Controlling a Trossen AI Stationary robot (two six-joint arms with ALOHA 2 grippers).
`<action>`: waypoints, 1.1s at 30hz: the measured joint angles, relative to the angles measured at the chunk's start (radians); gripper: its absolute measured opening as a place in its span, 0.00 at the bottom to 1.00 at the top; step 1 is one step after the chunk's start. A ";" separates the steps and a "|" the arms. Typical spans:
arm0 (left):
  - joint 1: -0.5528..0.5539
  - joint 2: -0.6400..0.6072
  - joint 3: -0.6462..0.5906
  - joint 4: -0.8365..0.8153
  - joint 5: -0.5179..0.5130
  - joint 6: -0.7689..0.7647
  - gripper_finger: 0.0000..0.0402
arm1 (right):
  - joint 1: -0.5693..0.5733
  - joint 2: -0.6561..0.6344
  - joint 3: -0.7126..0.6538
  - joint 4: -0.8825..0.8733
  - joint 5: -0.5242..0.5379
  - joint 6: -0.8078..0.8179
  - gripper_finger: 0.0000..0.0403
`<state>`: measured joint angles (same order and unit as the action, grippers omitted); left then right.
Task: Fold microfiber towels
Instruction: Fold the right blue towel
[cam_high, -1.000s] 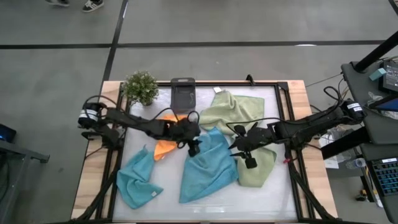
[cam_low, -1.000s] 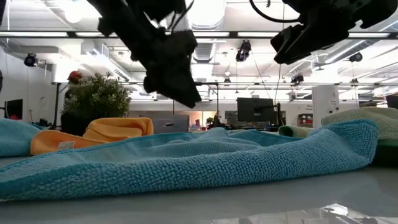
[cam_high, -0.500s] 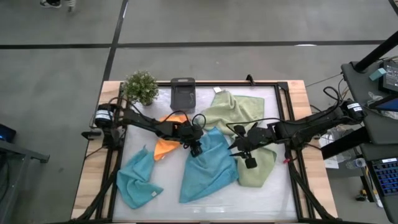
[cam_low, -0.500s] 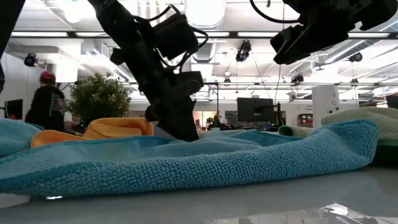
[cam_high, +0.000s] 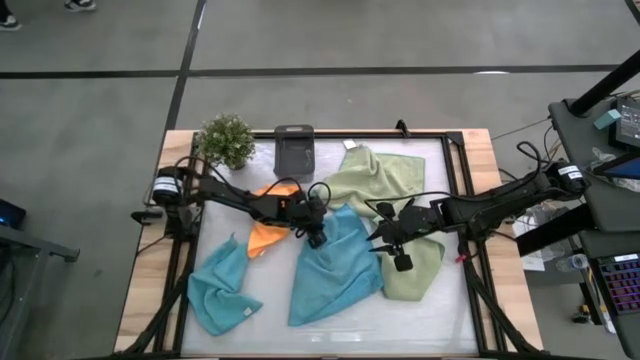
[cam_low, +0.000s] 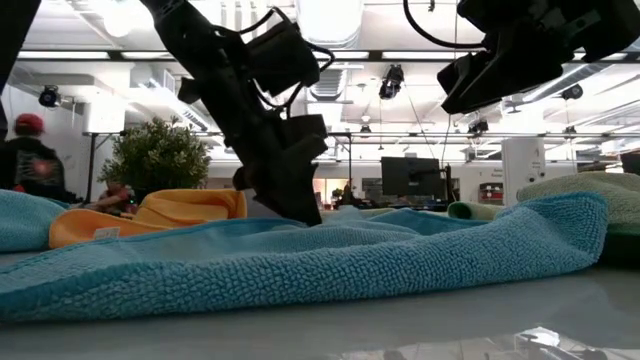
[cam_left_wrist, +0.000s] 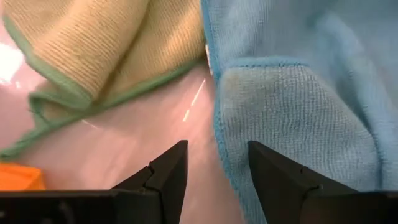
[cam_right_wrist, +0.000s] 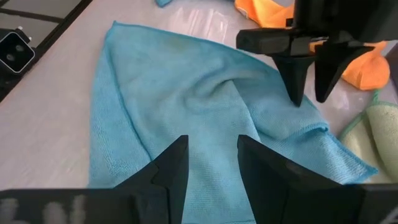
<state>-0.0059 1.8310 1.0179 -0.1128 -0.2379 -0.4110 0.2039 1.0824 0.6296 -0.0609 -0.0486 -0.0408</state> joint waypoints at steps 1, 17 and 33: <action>0.000 0.002 -0.002 -0.004 0.008 0.000 0.37 | 0.000 0.000 0.000 0.000 0.000 0.000 0.32; -0.043 -0.032 0.004 -0.067 0.050 -0.012 0.00 | 0.000 0.000 0.000 0.016 0.000 -0.004 0.32; -0.117 -0.250 -0.005 -0.401 -0.075 -0.262 0.00 | -0.016 0.111 -0.002 0.159 0.014 0.021 0.31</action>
<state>-0.1224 1.5810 1.0127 -0.5135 -0.3132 -0.6726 0.1881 1.1934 0.6281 0.0981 -0.0346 -0.0196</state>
